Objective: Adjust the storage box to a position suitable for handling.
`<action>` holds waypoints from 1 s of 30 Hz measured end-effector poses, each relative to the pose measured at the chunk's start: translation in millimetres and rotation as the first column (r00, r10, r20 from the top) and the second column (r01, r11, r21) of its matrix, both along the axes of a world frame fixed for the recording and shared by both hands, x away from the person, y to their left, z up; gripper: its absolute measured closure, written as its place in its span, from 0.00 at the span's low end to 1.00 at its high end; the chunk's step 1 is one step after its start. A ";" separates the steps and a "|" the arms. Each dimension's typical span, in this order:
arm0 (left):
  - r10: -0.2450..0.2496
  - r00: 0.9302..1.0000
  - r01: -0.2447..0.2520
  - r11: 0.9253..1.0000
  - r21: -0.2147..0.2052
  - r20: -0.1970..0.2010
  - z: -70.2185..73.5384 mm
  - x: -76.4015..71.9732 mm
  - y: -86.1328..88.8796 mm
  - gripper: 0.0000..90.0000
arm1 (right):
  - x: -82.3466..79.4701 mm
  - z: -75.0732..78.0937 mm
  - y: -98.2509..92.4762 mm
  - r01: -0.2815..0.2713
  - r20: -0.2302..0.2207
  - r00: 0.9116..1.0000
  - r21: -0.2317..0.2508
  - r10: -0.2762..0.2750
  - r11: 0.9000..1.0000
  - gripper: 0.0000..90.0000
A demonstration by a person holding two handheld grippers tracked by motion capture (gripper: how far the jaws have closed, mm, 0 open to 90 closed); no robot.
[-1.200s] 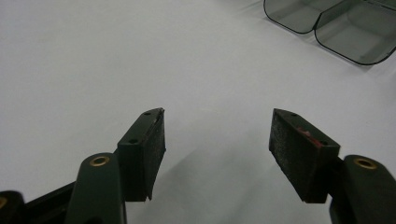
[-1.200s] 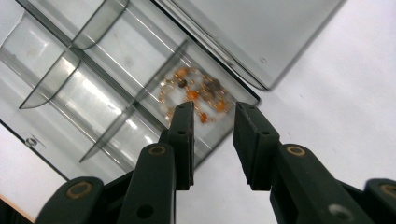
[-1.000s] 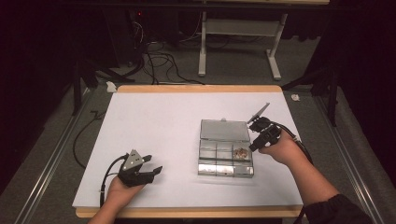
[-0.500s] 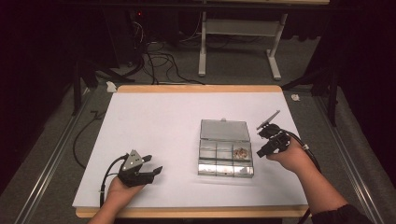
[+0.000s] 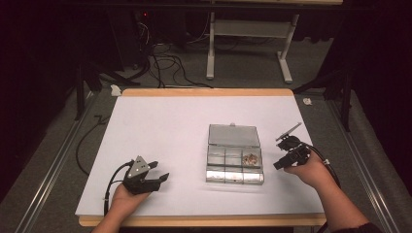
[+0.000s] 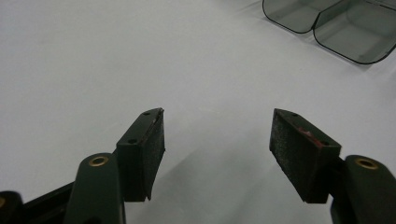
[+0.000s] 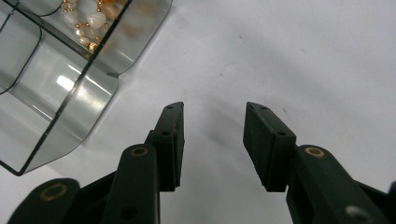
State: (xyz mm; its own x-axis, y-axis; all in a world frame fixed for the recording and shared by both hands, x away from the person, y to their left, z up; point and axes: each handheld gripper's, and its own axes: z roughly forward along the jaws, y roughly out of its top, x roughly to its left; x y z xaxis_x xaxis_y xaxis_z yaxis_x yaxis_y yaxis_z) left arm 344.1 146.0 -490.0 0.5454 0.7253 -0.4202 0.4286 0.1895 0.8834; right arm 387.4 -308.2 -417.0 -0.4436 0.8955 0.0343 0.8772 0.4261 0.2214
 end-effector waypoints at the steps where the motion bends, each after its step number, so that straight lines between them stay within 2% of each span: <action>1: -0.001 1.000 0.001 1.000 0.002 0.000 -0.1 0.0 0.0 0.40 | -2.6 -0.7 -2.4 0.007 0.014 1.000 0.005 -0.007 1.000 0.65; 2: -0.001 1.000 0.001 1.000 0.002 0.000 -0.1 0.0 0.0 0.40 | -2.6 -0.7 -2.4 0.007 0.014 1.000 0.005 -0.007 1.000 0.65; 7: 0.000 1.000 0.000 1.000 0.002 -0.001 -0.1 0.1 0.0 0.40 | -11.2 -5.9 -9.2 0.035 0.080 0.996 0.056 -0.040 0.998 0.62; 10: 0.002 1.000 -0.002 1.000 0.000 -0.003 0.0 0.4 0.2 0.40 | -16.6 -9.7 -11.6 0.040 0.126 0.991 0.079 -0.050 0.996 0.62; 14: 0.000 1.000 0.000 1.000 -0.007 -0.012 0.3 1.2 0.9 0.41 | -22.4 -14.4 -13.7 0.055 0.170 0.983 0.099 -0.071 0.994 0.62; 16: -0.003 1.000 0.003 1.000 -0.013 -0.016 0.5 1.4 1.4 0.42 | -26.4 -16.5 -15.2 0.066 0.195 0.977 0.125 -0.090 0.990 0.63; 17: -0.003 1.000 0.003 1.000 -0.013 -0.016 0.5 1.4 1.4 0.42 | -26.4 -16.5 -15.2 0.066 0.195 0.977 0.125 -0.090 0.990 0.63; 18: -0.002 1.000 0.002 1.000 -0.015 -0.018 0.6 1.6 1.6 0.42 | -28.8 -17.5 -16.1 0.066 0.210 0.973 0.138 -0.095 0.988 0.63; 19: 0.000 1.000 -0.001 1.000 -0.015 -0.016 0.7 1.8 1.8 0.42 | -35.1 -20.6 -16.3 0.071 0.252 0.962 0.148 -0.107 0.986 0.63; 21: 0.004 1.000 -0.004 1.000 -0.015 -0.013 0.7 1.6 1.8 0.42 | -39.4 -24.1 -17.4 0.067 0.278 0.954 0.164 -0.111 0.984 0.63; 23: 0.007 1.000 -0.007 1.000 -0.015 -0.013 0.6 1.7 1.7 0.42 | -44.8 -28.0 -18.8 0.079 0.310 0.941 0.185 -0.134 0.980 0.63; 24: 0.007 1.000 -0.007 1.000 -0.015 -0.013 0.6 1.7 1.7 0.42 | -44.8 -28.0 -18.8 0.079 0.310 0.941 0.185 -0.134 0.980 0.63; 25: 0.011 1.000 -0.012 1.000 -0.015 -0.014 0.6 2.2 1.9 0.43 | -50.1 -32.2 -21.1 0.084 0.340 0.928 0.211 -0.154 0.974 0.62; 29: 0.020 0.999 -0.021 1.000 -0.022 -0.025 0.8 3.8 2.6 0.43 | -55.6 -39.2 -24.3 0.094 0.381 0.908 0.226 -0.176 0.970 0.62; 30: 0.020 0.999 -0.021 1.000 -0.022 -0.025 0.8 3.8 2.6 0.43 | -55.6 -39.2 -24.3 0.094 0.381 0.908 0.226 -0.176 0.970 0.62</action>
State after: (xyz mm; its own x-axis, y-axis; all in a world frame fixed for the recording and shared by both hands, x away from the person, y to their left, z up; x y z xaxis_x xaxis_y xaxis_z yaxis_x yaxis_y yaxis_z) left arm 347.9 148.6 -489.2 0.5197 0.7264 -0.4496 0.4458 0.2184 0.8681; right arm 331.8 -332.5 -456.2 -0.3329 0.9408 0.0643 0.7454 0.2208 0.6290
